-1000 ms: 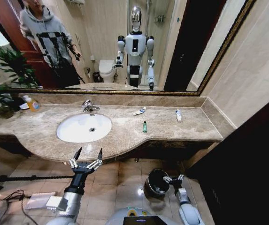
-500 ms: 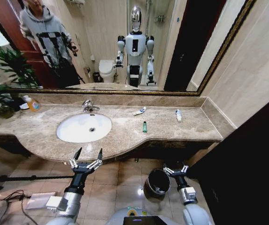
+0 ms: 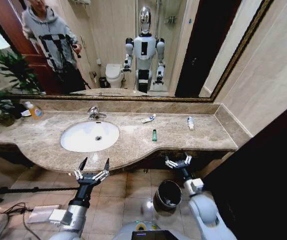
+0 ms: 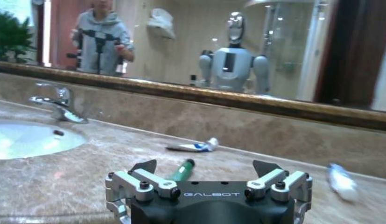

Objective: Pick up the trash from the sink and place it in the trash bin.

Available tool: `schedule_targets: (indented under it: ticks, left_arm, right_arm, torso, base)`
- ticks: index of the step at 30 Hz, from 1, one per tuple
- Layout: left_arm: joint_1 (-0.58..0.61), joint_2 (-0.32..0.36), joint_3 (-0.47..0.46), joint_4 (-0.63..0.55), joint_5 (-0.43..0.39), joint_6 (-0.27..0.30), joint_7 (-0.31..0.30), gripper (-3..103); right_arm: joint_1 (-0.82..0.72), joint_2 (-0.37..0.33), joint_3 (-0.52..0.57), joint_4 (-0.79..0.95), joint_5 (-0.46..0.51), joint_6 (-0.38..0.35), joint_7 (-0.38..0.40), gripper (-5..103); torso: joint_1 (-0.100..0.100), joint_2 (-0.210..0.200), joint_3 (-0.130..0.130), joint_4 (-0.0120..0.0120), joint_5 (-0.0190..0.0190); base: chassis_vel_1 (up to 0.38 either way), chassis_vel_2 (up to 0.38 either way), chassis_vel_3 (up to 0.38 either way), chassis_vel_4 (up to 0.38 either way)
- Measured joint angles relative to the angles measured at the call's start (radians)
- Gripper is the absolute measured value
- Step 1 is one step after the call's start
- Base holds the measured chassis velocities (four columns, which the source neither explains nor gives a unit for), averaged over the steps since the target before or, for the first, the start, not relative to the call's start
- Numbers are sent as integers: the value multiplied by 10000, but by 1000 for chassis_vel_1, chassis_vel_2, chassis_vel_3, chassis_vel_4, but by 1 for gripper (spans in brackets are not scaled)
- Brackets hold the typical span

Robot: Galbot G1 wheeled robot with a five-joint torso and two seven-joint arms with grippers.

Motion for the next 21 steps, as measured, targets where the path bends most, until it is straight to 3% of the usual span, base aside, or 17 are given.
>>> schedule_targets:
  ticks: [9,21]
  left_arm:
    - [0,0,0,0,0,0,-1,100]
    - [0,0,0,0,0,0,-1,100]
  right_arm:
    - [1809,-500,-1009,-1011,357,-989,-77,100]
    - [3687,-239,-2358,-2370,438,-1796,545,100]
  torso:
    - [0,0,0,0,1]
    - [0,0,0,-1,0]
  base:
    - [0,0,0,0]
    - [0,0,0,0]
